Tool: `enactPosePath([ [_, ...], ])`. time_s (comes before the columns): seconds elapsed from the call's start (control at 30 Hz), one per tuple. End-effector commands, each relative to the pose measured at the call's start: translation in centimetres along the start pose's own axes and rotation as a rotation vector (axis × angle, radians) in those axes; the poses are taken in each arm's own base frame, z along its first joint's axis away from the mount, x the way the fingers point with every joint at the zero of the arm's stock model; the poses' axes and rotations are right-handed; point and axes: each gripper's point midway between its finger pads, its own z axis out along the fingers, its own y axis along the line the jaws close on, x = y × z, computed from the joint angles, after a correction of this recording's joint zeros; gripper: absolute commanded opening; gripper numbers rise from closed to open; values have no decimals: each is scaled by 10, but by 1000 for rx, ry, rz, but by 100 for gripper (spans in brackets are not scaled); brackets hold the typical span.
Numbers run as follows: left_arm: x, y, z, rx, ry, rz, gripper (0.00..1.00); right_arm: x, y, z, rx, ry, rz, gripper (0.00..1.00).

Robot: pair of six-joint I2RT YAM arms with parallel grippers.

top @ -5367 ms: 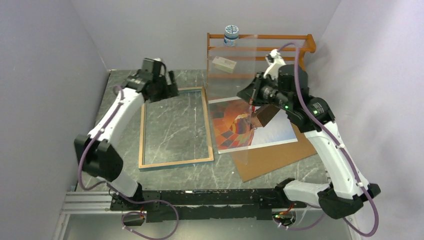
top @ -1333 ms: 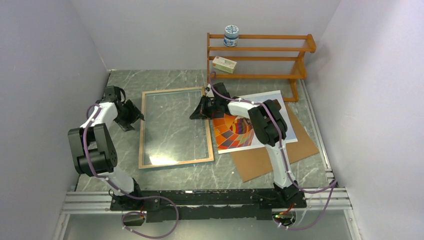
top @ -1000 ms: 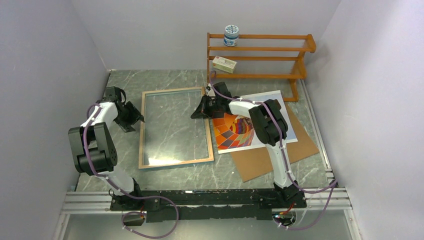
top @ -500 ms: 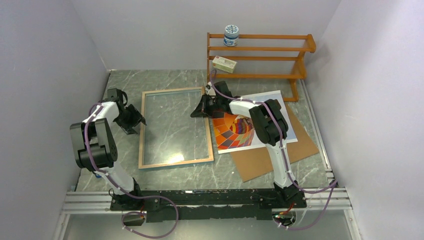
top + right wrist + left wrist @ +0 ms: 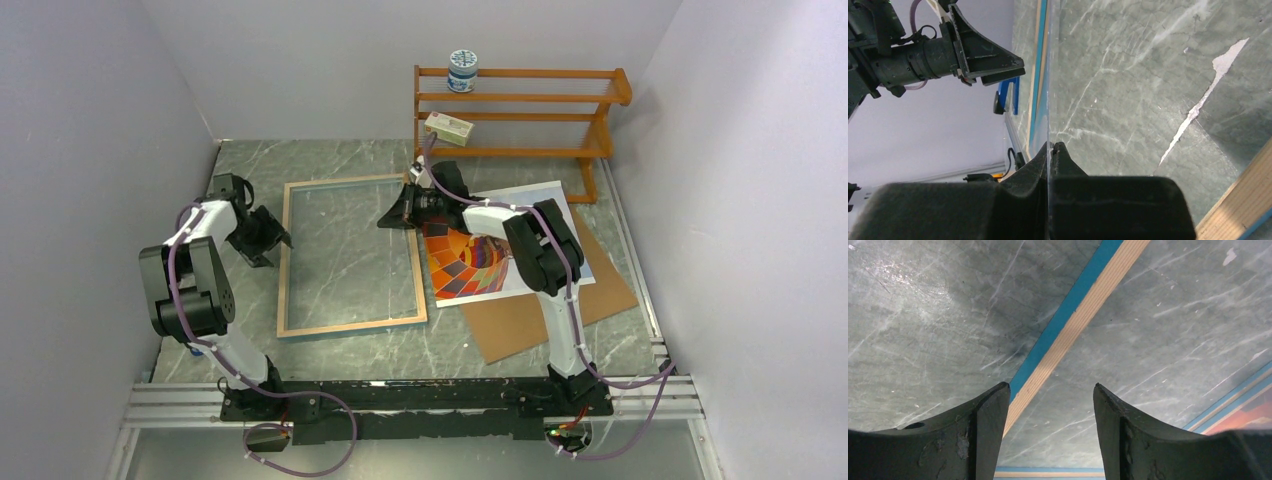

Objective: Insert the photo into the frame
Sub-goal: Place the photo frame item in the photo frame.

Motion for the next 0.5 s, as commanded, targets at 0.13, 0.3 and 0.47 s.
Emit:
enactPosePath([
  [0.13, -18, -14, -32, 28, -88, 9, 71, -12, 42, 1, -121, -24, -107, 0],
  [0.3, -20, -14, -36, 25, -105, 4, 74, -7, 47, 2, -147, -17, -128, 0],
  [0.47, -25, -11, -42, 4, -139, -13, 77, -5, 48, 3, -168, -15, -139, 0],
])
